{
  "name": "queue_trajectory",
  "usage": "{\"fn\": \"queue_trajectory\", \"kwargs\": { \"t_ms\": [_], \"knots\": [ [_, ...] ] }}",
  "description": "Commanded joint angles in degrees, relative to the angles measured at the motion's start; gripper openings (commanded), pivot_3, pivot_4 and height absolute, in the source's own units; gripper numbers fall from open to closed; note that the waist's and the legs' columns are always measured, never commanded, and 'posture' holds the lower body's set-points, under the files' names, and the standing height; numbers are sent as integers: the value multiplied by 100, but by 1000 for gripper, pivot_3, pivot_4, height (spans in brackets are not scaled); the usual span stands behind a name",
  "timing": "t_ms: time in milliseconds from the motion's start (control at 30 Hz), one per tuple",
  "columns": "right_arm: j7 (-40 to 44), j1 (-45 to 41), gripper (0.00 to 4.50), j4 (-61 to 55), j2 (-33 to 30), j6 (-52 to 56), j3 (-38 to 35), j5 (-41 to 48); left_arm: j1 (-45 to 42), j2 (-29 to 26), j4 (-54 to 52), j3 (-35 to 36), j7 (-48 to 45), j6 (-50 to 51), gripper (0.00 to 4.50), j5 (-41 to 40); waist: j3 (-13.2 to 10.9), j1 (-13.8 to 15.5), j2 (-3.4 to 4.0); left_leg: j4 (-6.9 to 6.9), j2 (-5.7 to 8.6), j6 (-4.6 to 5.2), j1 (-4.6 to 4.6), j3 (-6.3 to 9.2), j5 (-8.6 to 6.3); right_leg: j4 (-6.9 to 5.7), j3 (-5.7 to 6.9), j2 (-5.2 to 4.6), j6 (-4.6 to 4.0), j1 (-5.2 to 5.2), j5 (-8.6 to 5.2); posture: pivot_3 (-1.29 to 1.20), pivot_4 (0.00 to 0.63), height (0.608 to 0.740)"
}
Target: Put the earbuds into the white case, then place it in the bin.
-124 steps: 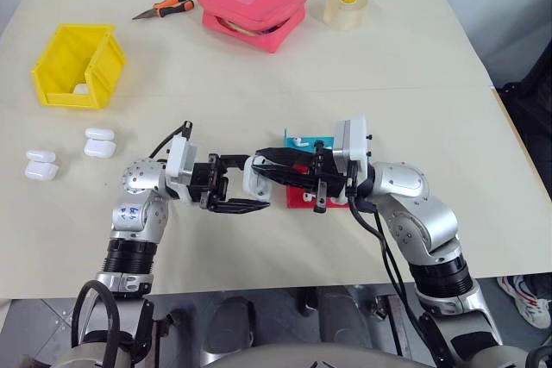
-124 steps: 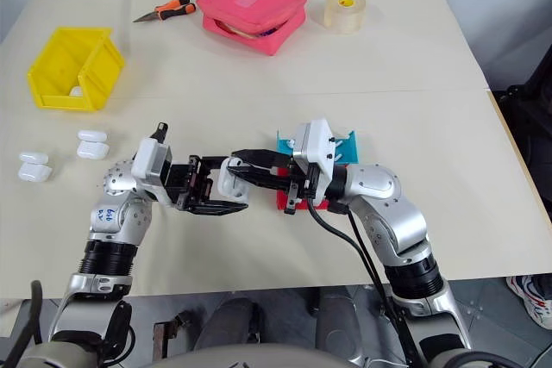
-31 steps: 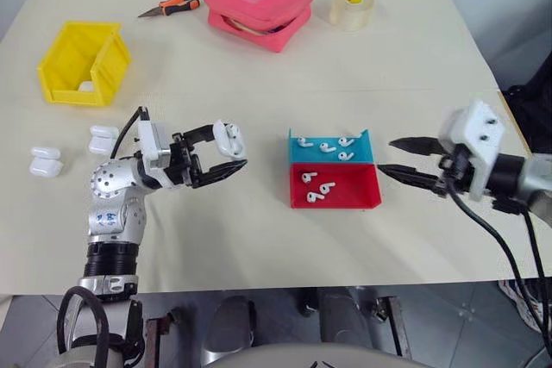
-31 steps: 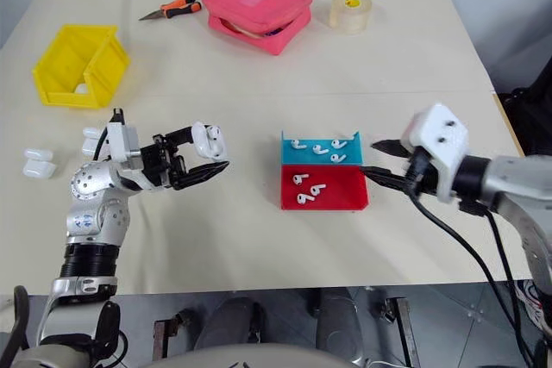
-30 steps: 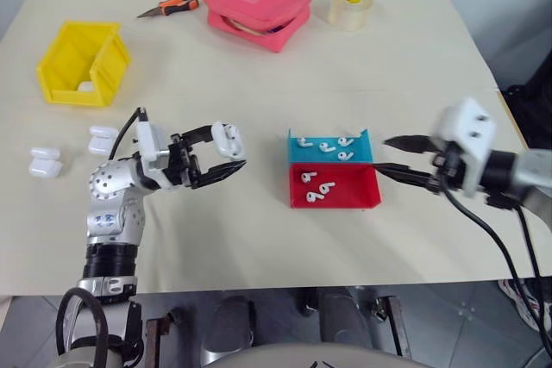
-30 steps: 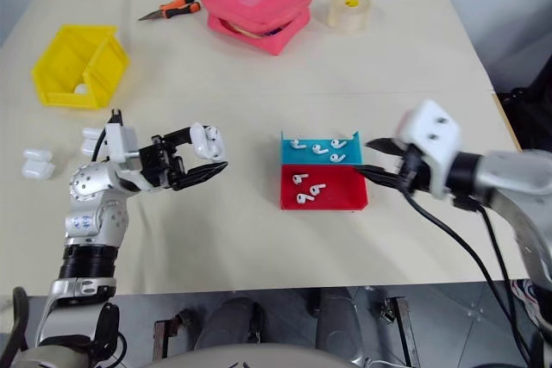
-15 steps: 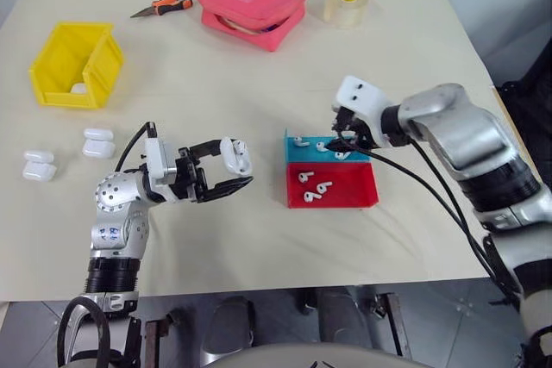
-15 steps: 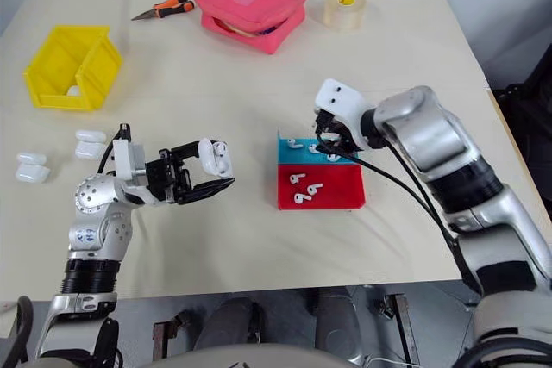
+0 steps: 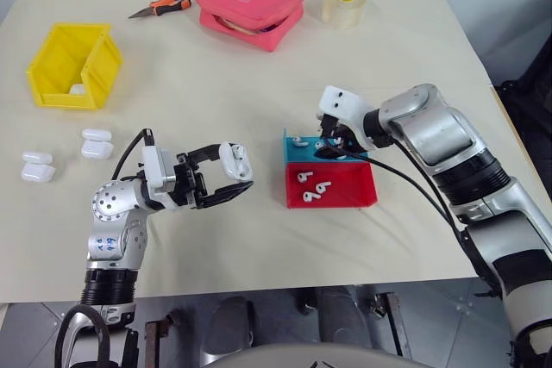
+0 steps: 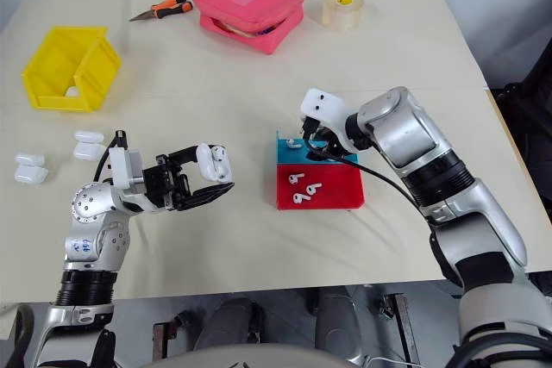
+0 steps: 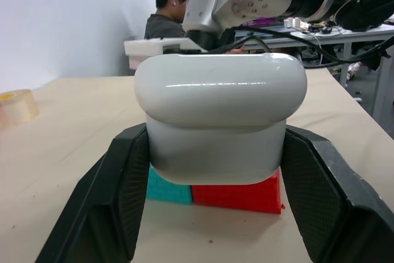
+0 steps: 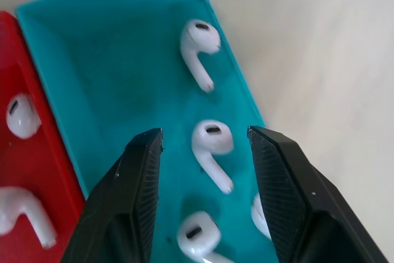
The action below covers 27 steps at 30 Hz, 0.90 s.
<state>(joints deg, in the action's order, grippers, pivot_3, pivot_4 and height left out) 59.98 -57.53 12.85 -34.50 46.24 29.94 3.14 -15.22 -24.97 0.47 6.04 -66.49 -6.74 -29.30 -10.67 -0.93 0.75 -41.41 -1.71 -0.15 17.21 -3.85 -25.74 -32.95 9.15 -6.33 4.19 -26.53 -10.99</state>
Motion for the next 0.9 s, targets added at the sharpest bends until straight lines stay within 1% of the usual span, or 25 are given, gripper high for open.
{"fn": "queue_trajectory", "kwargs": {
  "t_ms": [33, 200, 300, 400, 433, 567, 667, 800, 900],
  "knots": [
    [27, -86, 2303, 27, 52, -110, -87, -139, 45, -42, -261, 62, 47, 1, 2780, -133, 0, -6, 0, 0, 0, 0, 0, 0, 0, 0, 0, 0, 0, 0, 0, 0, 150, 740],
    [91, -79, 2303, 108, 110, -181, -48, -280, 56, -52, -272, 61, 77, 5, 2780, -127, 0, -52, 0, 0, 0, 0, 1, 0, 0, 1, 0, 0, 0, 0, 0, 0, 150, 740],
    [109, -71, 1649, 149, 141, -212, -52, -338, 57, -55, -263, 68, 91, -1, 2780, -117, 0, -72, 1, 1, 0, 0, -1, 0, 0, 0, 0, 0, 0, 0, 0, 0, 150, 740],
    [97, -72, 599, 190, 175, -302, -75, -384, 36, -64, -246, 72, 92, 0, 2780, -116, 0, -68, 1, 0, 0, 0, -1, 0, 0, -1, 0, 0, 0, 0, 0, 0, 150, 740],
    [87, -76, 475, 196, 199, -364, -115, -382, 17, -69, -225, 74, 86, -1, 2780, -115, 0, -68, 1, 0, 0, 0, -1, 0, 0, -1, -1, 0, 0, 1, 0, 0, 150, 740],
    [101, -73, 478, 89, 251, -437, -323, -305, -54, -91, -160, 69, 39, 5, 2780, -126, 0, -71, 1, 0, 0, 0, -1, 0, 0, -2, -1, 0, 0, 0, 0, 0, 150, 740],
    [155, 39, 478, -289, 211, -393, -732, -7, -126, -100, -107, 38, -60, 28, 2780, -157, 0, -62, 2, 0, 0, 0, 1, 0, 0, -1, 0, -1, 0, -1, 0, 0, 150, 740],
    [337, 508, 478, -1285, 279, -294, -1683, 949, -238, -104, 55, -42, -303, 65, 2780, -193, -1, -57, 2, 0, 0, 0, 3, 4, 0, 1, 3, 0, 0, -1, 0, 0, 150, 740],
    [273, 924, 478, -2043, 408, 44, -2281, 1675, -366, -69, 239, -81, -492, 56, 2780, -208, 0, -62, 2, 0, 1, 0, 1, 3, 0, 1, 1, 0, 0, 1, 0, 0, 150, 740]
  ]
}}
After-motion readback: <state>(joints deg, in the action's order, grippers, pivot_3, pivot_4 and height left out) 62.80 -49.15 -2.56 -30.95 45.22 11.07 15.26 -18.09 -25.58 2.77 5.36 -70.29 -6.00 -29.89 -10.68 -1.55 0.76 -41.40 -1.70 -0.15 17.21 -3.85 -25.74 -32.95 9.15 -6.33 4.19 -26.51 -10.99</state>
